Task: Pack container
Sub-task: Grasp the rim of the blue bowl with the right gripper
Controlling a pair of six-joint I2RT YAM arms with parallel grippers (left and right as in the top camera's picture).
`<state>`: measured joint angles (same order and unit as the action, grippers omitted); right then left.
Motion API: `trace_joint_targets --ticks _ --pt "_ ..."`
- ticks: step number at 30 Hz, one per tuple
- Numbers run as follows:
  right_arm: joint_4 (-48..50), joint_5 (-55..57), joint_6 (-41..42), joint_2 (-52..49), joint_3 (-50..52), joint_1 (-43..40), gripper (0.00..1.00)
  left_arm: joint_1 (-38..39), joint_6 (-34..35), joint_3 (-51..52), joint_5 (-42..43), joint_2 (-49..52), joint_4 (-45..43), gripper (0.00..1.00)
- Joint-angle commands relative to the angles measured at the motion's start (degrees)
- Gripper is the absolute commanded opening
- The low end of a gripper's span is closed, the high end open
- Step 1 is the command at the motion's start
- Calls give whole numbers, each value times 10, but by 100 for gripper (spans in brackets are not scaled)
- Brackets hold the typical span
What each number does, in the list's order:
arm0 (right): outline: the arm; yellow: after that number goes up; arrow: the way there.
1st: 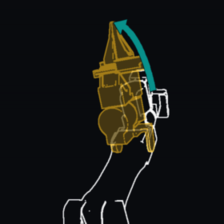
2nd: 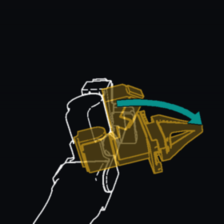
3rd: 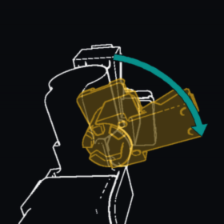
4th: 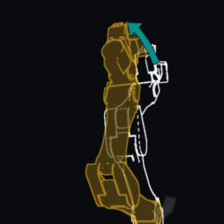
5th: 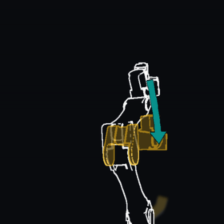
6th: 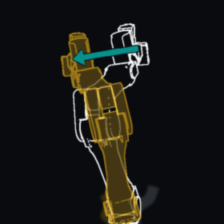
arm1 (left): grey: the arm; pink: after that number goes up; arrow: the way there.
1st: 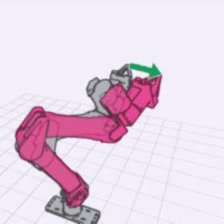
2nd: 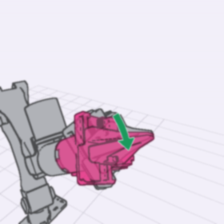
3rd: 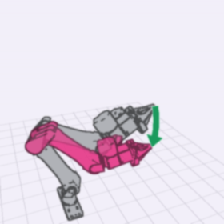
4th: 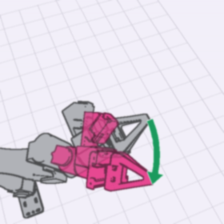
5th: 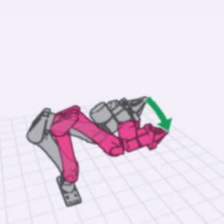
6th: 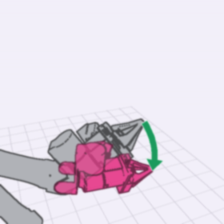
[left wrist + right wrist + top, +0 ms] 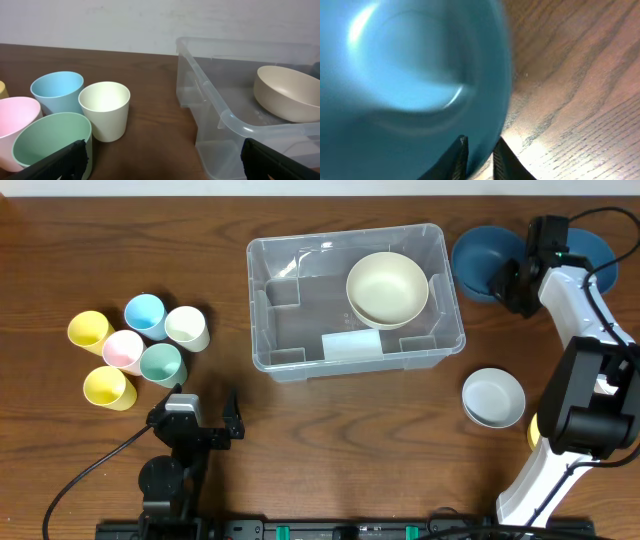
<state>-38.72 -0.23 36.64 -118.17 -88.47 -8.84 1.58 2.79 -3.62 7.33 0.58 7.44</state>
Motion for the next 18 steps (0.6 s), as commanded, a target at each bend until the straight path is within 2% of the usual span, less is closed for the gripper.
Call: trace_joint_targets --ticks 1,7,18 --pt "9 6 -1 1 22 -2 16 -3 -6 9 7 -3 17 98" --pt "19 14 -5 1 31 -2 1 -3 -6 9 7 -3 17 98" --pt "35 30 -42 1 31 -7 1 -3 -6 9 7 -3 17 98"
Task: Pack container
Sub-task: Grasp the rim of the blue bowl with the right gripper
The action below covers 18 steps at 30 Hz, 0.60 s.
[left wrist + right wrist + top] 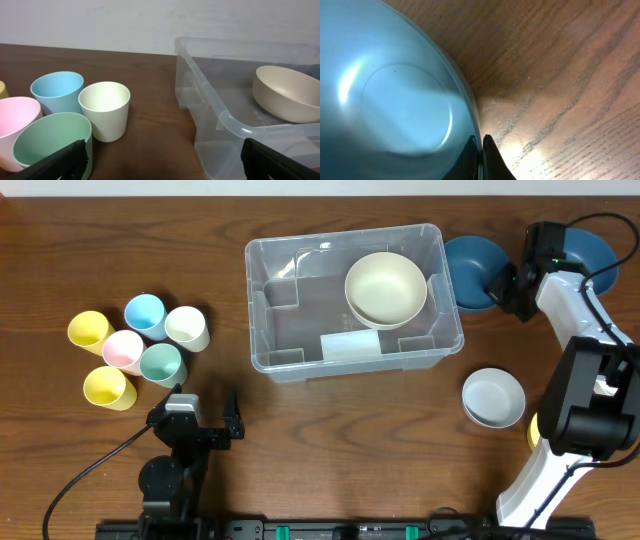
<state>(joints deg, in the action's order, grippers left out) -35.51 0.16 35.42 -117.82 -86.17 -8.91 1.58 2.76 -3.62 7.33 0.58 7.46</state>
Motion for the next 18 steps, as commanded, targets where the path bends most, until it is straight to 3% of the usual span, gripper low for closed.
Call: trace_joint_targets --ticks 1,18 --pt "5 26 -33 -1 7 -10 1 -3 -5 9 7 -3 17 98" --pt "-16 -23 -134 128 -39 -70 1 -3 -5 9 7 -3 17 98"
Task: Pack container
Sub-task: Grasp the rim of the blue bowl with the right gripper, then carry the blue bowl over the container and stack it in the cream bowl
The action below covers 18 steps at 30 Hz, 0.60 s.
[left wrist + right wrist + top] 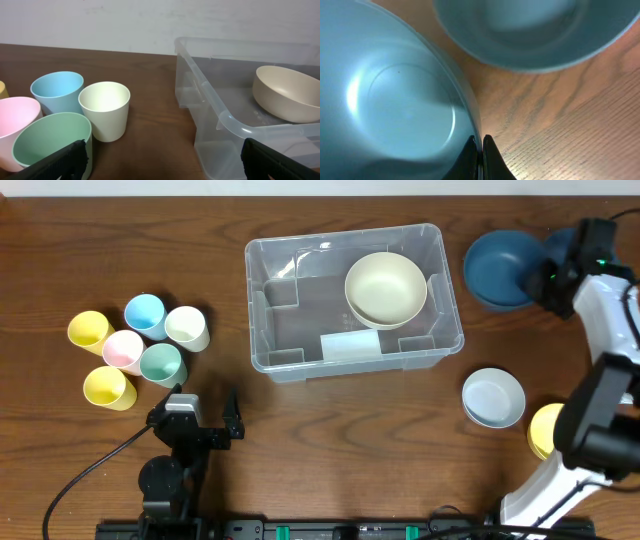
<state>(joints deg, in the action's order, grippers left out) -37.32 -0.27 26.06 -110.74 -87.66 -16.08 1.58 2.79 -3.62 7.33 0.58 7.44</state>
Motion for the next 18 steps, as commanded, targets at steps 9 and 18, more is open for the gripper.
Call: trace_joint_targets --ticks 9,18 --pt "-13 -121 -91 192 -24 22 1 -3 -5 9 7 -3 17 98" --pt "-44 -125 -129 225 -21 139 1 -3 -5 9 7 -3 17 98"
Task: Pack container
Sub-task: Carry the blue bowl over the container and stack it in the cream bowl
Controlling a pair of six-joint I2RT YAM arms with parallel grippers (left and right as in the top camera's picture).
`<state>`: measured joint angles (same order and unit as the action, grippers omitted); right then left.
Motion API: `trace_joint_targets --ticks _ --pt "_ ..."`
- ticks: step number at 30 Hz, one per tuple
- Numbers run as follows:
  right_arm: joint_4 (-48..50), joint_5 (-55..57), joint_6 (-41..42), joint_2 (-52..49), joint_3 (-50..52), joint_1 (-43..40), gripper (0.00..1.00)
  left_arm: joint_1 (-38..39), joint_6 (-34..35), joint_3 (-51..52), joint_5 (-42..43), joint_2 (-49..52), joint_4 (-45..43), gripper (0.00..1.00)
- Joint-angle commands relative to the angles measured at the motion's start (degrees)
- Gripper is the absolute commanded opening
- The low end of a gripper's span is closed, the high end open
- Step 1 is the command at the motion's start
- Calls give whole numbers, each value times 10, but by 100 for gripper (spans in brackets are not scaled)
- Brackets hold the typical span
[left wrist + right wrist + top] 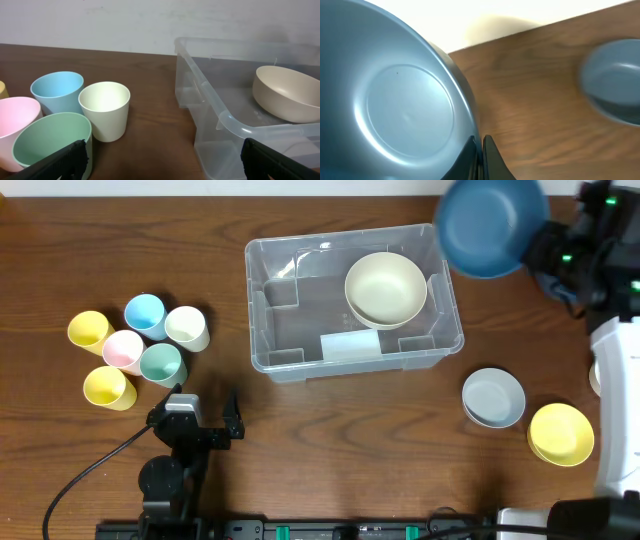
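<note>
A dark blue bowl [490,225] hangs in the air over the far right corner of the clear plastic container [257,310]. My right gripper [479,152] is shut on its rim, and the bowl's inside [400,110] fills that view. A cream bowl [386,288] lies in the container's right half. My left gripper [162,167] rests open at the table's near edge, facing the cups and the container's wall [215,107], with nothing between its fingers.
Several pastel cups [140,345] cluster at the left. A pale grey bowl [493,397] and a yellow bowl [561,434] sit at the near right. Another blue bowl [615,80] lies on the table beyond the held one. A pale flat piece [351,345] lies in the container.
The blue bowl, held by the right gripper, has gone from low beside the container's right side to higher, over its far right corner. The right arm no longer covers the yellow bowl.
The right gripper's fingers first straddled the blue bowl's rim with a gap. Then they were shut on the rim, with the bowl against the container's side. After that the bowl stood further right, and now it hangs raised. The left arm has stayed still.
</note>
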<state>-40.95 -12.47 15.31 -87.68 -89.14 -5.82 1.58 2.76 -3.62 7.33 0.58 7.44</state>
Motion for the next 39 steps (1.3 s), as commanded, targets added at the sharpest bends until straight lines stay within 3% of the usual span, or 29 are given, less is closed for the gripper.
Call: trace_joint_targets --ticks 1,9,23,27,29,39 --pt "-12 12 -21 -11 -6 52 1 -3 -5 9 7 -3 17 98" --pt "-19 69 -21 -82 -6 134 1 -3 -5 9 7 -3 17 98" --pt "-17 70 -10 -201 -6 150 1 -3 -5 9 7 -3 17 98" --pt "-16 65 -14 -203 -6 150 33 -3 -5 9 7 -3 17 98" --pt "-16 57 -22 -202 -6 150 43 -3 -5 9 7 -3 17 98" --pt "-50 37 -35 -167 -40 145 41 -3 -5 9 7 -3 17 98"
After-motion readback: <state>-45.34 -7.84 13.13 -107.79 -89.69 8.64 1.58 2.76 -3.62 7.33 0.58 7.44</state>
